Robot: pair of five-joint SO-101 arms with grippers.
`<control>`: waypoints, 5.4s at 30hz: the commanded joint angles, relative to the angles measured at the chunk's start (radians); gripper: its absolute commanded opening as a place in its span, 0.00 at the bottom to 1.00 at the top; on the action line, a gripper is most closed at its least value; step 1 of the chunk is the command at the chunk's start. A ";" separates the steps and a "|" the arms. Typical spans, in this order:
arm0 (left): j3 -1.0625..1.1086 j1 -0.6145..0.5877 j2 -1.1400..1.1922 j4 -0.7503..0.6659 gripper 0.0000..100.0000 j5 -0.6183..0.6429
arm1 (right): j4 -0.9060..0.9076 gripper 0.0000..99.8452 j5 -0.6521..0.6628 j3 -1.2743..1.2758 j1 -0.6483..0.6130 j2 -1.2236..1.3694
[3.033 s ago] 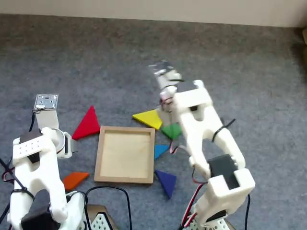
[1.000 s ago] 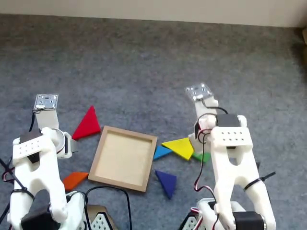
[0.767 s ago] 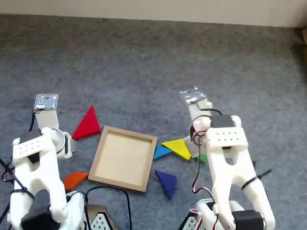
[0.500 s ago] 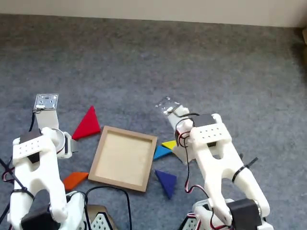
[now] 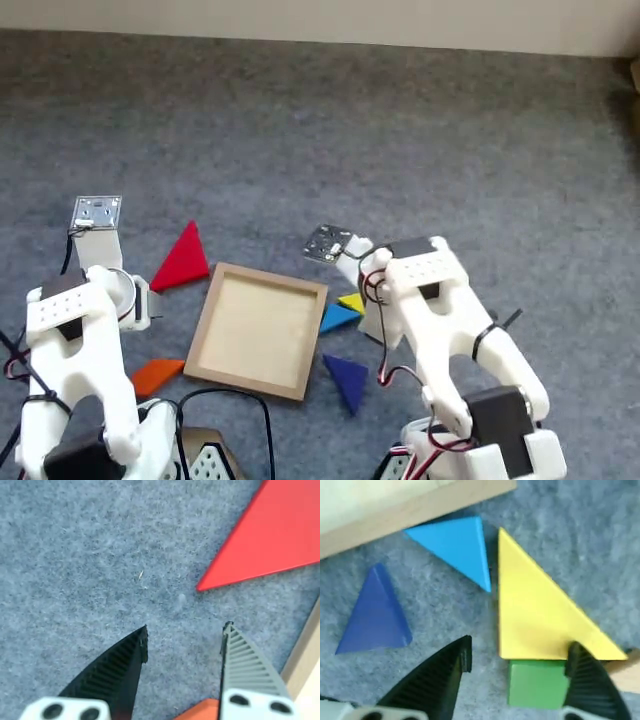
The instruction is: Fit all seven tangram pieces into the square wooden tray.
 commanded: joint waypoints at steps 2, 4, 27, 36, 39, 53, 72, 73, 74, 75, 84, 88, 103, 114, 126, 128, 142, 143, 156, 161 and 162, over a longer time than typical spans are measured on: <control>-0.002 -0.005 -0.018 -0.012 0.23 0.003 | -0.099 0.34 0.015 -0.012 -0.005 0.107; -0.002 -0.005 -0.018 -0.012 0.23 0.003 | -0.110 0.34 0.018 -0.012 -0.005 0.127; -0.002 -0.004 -0.018 -0.014 0.23 0.003 | -0.130 0.39 0.021 -0.012 0.001 -0.056; -0.002 -0.004 -0.018 -0.017 0.23 0.003 | -0.216 0.41 0.018 -0.013 0.021 -0.025; -0.002 -0.004 -0.018 -0.026 0.23 0.003 | -0.216 0.41 0.015 -0.012 0.021 -0.050; -0.001 -0.004 -0.018 -0.026 0.23 0.003 | -0.223 0.34 -0.072 -0.093 0.019 0.202; -0.001 -0.004 -0.018 -0.021 0.23 0.003 | -0.197 0.14 -0.031 -0.143 0.019 0.203; -0.001 -0.004 -0.018 -0.021 0.23 0.003 | -0.197 0.13 -0.017 -0.143 0.019 0.203; -0.001 -0.004 -0.018 -0.021 0.23 0.003 | -0.197 0.12 -0.009 -0.143 0.019 0.203; -0.001 -0.004 -0.018 -0.021 0.23 0.003 | -0.197 0.12 -0.008 -0.143 0.019 0.203; -0.001 -0.004 -0.018 -0.023 0.23 0.003 | -0.114 0.04 0.000 -0.214 0.018 0.194; -0.001 -0.004 -0.018 -0.023 0.23 0.003 | 0.041 0.00 0.005 -0.372 0.022 0.194; -0.001 -0.005 -0.018 -0.025 0.23 0.003 | 0.390 0.00 -0.104 -0.760 -0.211 0.137; -0.001 -0.012 -0.018 -0.026 0.24 0.006 | 0.082 0.01 -0.219 -0.585 -0.492 0.018; -0.001 -0.010 -0.018 -0.026 0.24 0.006 | -0.302 0.04 -0.212 -0.321 -0.521 0.019; -0.001 -0.008 -0.018 -0.026 0.24 0.006 | -0.302 0.11 -0.216 -0.318 -0.519 0.019; -0.001 -0.008 -0.018 -0.026 0.23 0.006 | -0.012 0.18 -0.219 -0.366 -0.545 -0.045; -0.001 -0.008 -0.018 -0.026 0.23 0.006 | 0.013 0.18 -0.219 -0.381 -0.545 -0.071; -0.001 -0.005 -0.018 -0.035 0.23 0.005 | 0.084 0.18 -0.221 -0.257 -0.481 -0.433; -0.001 -0.005 -0.018 -0.040 0.23 0.005 | 0.093 0.18 -0.367 -0.251 -0.372 -0.549; -0.001 -0.005 -0.018 -0.040 0.23 0.005 | 0.099 0.18 -0.405 -0.242 -0.348 -0.570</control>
